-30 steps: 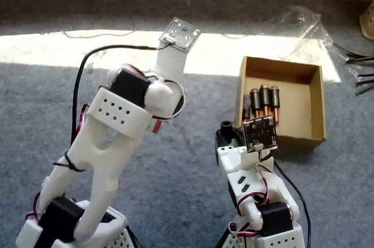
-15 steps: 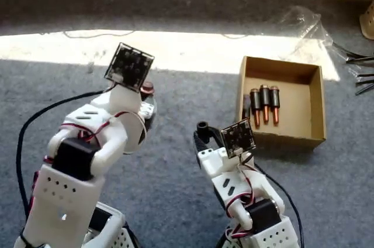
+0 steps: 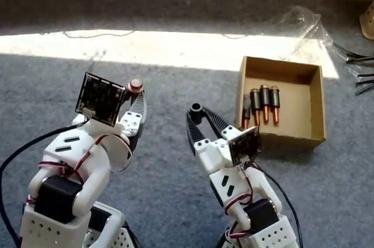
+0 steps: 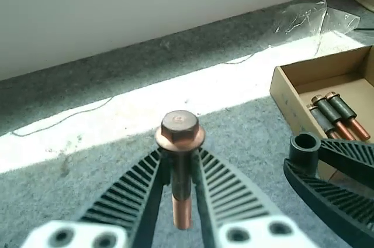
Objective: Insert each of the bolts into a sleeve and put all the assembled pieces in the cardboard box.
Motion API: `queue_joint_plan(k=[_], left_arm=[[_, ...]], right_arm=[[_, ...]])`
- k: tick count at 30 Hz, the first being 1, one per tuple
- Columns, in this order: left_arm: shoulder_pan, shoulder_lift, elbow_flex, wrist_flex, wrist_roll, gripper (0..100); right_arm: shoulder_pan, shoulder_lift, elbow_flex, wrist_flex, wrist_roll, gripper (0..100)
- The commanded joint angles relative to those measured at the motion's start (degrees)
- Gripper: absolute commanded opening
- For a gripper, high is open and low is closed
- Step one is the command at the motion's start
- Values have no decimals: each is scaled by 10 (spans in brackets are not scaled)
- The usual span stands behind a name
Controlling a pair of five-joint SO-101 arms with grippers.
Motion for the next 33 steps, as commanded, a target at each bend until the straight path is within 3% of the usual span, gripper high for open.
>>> queue_joint_plan(k=[1,6,12,19,25,33], left_arm=[[-2,-29,7,-63,-4,30],[0,-46,22,-114,-2,30],[5,-47,55,-182,1,30],[58,-47,102,-281,1,30],[61,-46,102,-320,1,30],[62,-46,100,-333,1,30]], right_arm=[[-30,-7,7,-44,7,4],[-102,-7,36,-45,95,4],[-97,-7,80,-55,98,4],[-85,-7,80,-47,98,4],[-83,-7,80,-42,98,4],[-28,-7,80,-38,-10,4]])
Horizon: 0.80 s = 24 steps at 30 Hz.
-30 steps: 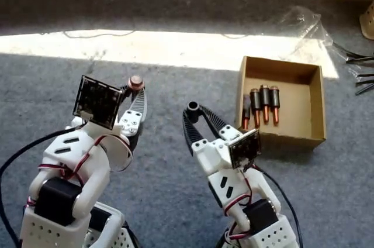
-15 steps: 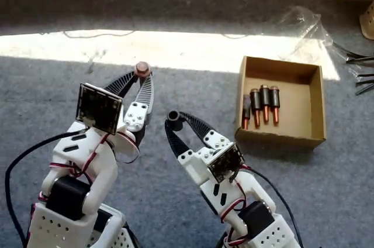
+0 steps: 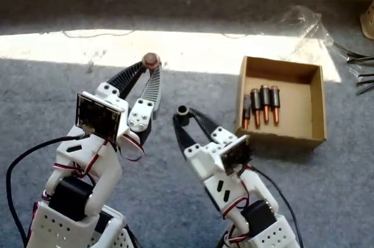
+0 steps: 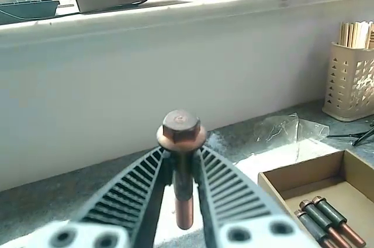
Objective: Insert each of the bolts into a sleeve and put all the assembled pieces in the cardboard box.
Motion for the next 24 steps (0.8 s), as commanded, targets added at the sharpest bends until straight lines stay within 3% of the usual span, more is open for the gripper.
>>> queue_joint_plan(k=[1,6,18,24], left_arm=[[11,-9,-8,-25,0,30],[36,-6,-8,-29,62,30],[96,-5,-8,-27,76,30],[102,6,-40,12,107,30]], right_arm=[[21,-7,79,0,-24,4],[18,-7,79,0,-28,4],[18,-7,80,0,-25,4],[18,-7,80,0,-25,4]])
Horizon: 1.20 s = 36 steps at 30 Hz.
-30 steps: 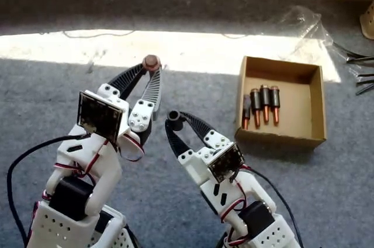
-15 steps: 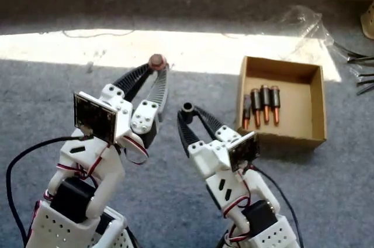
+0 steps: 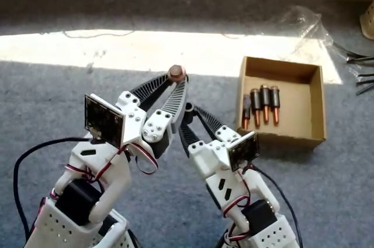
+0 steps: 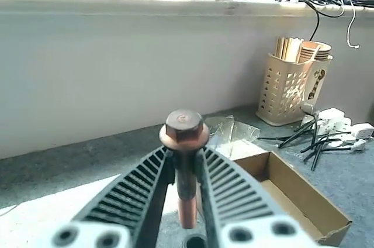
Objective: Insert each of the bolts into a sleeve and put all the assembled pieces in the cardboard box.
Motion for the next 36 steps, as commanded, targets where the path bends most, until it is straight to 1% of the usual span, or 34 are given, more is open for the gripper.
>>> queue_joint_plan(k=[1,6,9,24,36], left_arm=[[4,17,-58,30,10,30],[4,133,-167,105,11,30],[4,179,-203,128,11,30],[7,176,-204,134,11,30],[15,175,-176,133,11,30]], right_arm=[[7,-7,80,0,-2,4],[7,-7,80,0,-2,4],[8,-7,80,0,-2,4],[8,-7,80,0,-2,4],[8,-7,80,0,-2,4]])
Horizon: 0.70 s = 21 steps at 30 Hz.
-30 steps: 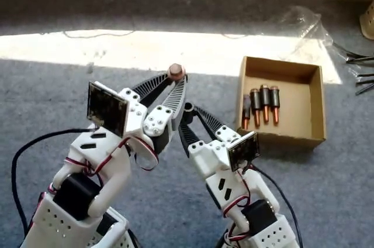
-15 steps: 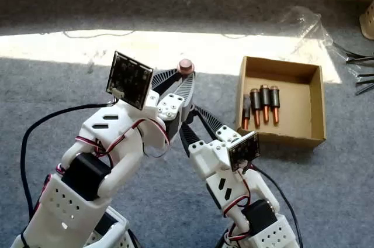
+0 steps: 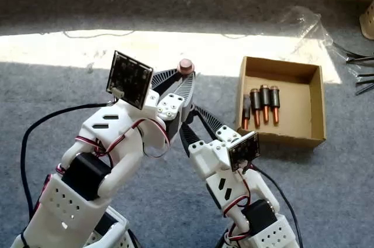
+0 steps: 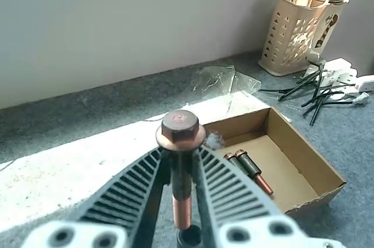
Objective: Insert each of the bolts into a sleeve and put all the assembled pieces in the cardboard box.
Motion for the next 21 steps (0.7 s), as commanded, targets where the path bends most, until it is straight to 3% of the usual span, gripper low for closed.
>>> queue_joint_plan(k=[1,21], left_arm=[[24,0,-8,1,4,30],[34,0,-8,22,0,30]], right_arm=[[7,-7,79,0,-2,4],[7,-7,79,0,-2,4]])
